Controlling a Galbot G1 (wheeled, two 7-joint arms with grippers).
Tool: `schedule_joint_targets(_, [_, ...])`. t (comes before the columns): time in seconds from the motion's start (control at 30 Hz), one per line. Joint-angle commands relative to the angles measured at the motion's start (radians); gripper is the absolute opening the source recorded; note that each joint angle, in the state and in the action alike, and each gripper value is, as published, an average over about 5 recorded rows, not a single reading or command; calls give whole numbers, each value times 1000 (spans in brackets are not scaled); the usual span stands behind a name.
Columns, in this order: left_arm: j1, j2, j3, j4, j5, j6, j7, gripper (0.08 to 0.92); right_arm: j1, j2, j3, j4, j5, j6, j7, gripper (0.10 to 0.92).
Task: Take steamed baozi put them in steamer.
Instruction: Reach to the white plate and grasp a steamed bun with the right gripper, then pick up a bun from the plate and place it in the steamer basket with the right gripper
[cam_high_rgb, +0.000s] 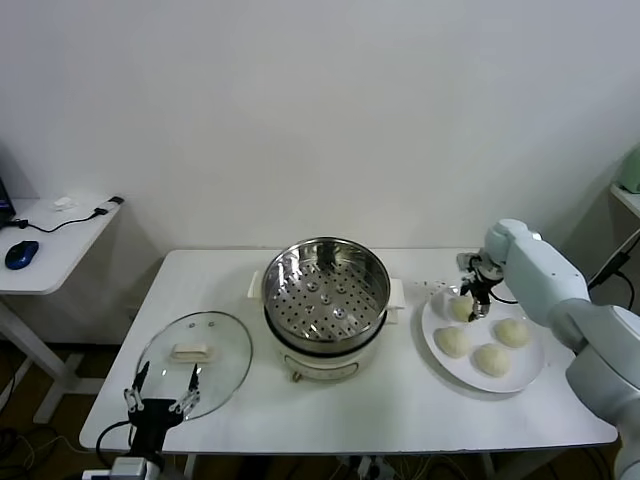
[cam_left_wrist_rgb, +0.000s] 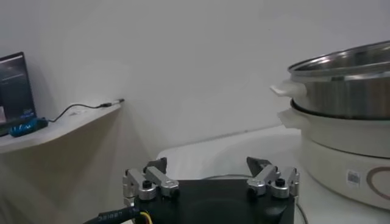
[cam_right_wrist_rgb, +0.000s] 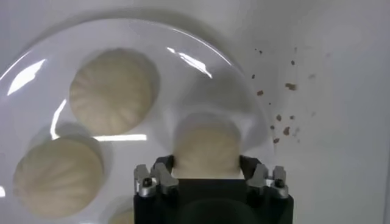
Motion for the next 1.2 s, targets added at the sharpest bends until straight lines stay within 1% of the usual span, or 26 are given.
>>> schedule_joint_targets(0.03, [1,2,-1,2,1,0,0,823,1,14,17,-21,-25,4,0,622])
schedule_joint_targets(0.17, [1,2,-1,1,1,0,-1,823,1,14,20,-18,-25,8,-4,576])
schedule_joint_targets(0.37, [6,2,-1,2,0,-3,-1,823,4,-7,16,17,-9,13,-17,539])
schedule_joint_targets(0.5, [12,3,-2,0,0,-4,-2,823,41,-58,-64,108,76,23,-43,535])
schedule_joint_targets(0.67, [15,4,0,-5,0,-3,-2,823,208,-128,-318,316,252,64,-95,534])
schedule_joint_targets(0.77, [15,3,1,-11,-1,0,-2,823,338,-131,-440,430,289,136,-115,535])
schedule_joint_targets(0.9, [20,2,3,-20,-3,5,-1,823,496,-86,-553,561,284,285,-133,535])
schedule_joint_targets(1.0, [25,2,4,-24,-2,5,0,823,577,-9,-574,580,273,381,-143,535])
schedule_joint_targets(1.1, [32,2,4,-31,-1,5,2,823,616,78,-559,572,199,469,-127,535])
schedule_joint_targets(1.2, [39,5,4,-36,0,5,3,823,621,142,-532,599,132,534,-108,535])
